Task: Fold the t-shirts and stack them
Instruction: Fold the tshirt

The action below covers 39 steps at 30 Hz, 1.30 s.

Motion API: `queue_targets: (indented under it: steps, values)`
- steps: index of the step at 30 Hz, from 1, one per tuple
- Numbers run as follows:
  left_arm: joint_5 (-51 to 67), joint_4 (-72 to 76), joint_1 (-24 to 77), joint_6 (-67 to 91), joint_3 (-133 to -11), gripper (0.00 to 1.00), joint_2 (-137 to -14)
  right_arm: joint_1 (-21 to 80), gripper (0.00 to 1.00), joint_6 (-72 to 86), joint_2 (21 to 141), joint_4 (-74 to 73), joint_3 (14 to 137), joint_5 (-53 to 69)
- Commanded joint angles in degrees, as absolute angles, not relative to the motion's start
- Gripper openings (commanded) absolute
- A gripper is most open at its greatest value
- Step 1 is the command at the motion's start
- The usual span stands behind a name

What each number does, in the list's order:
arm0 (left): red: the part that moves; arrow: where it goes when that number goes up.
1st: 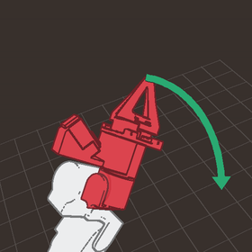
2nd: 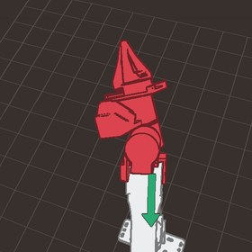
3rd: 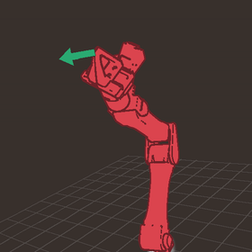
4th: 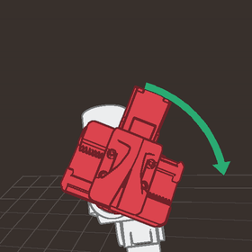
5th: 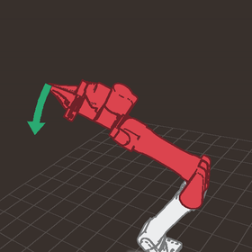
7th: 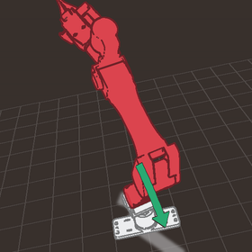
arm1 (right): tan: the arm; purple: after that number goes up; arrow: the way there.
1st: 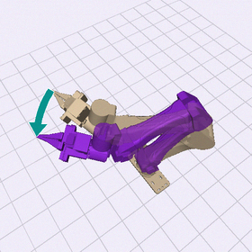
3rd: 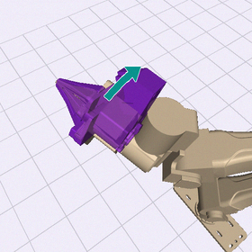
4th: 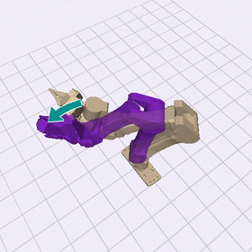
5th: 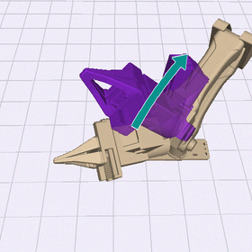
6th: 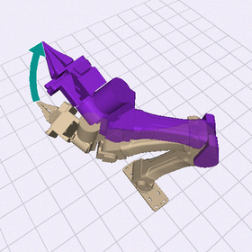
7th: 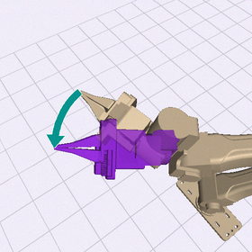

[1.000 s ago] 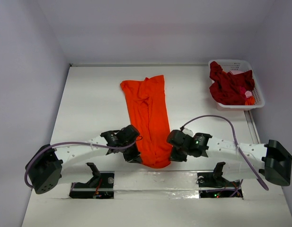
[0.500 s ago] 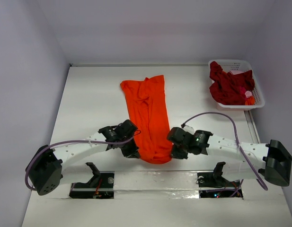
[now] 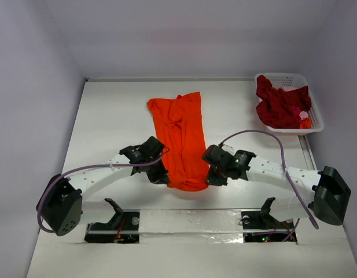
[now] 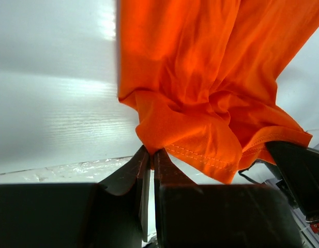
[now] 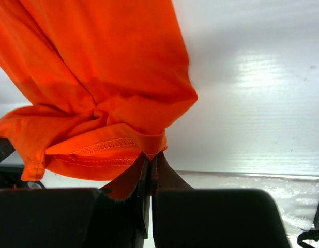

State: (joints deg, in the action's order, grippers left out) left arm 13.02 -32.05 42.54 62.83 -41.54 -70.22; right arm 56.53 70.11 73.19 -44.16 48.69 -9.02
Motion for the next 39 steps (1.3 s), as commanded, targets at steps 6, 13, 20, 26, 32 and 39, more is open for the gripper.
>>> queue_targets:
  steps: [6, 13, 20, 26, 32, 39]
  values:
    - [13.6, -34.2, 37.9, 57.5, -47.4, 0.00, -73.3, 50.6, 0.00, 62.3, 76.1, -42.3, 54.1, -8.9]
    - [14.1, -34.5, 35.6, 54.2, -51.4, 0.00, -77.3, 48.6, 0.00, 57.1, 80.9, -42.4, 59.5, -8.4]
    - [14.5, -35.4, 33.9, 52.1, -55.0, 0.00, -80.8, 44.7, 0.00, 53.4, 83.4, -42.7, 62.8, -8.3]
    - [14.1, -37.0, 31.6, 50.3, -57.7, 0.00, -82.2, 42.5, 0.00, 50.9, 85.2, -42.5, 64.2, -8.2]
    - [14.3, -36.9, 29.7, 48.5, -58.8, 0.00, -84.0, 41.0, 0.00, 48.4, 87.2, -42.2, 66.4, -7.3]
    - [14.3, -36.0, 29.2, 47.5, -60.4, 0.00, -87.1, 40.4, 0.00, 44.3, 89.6, -42.7, 70.4, -7.6]
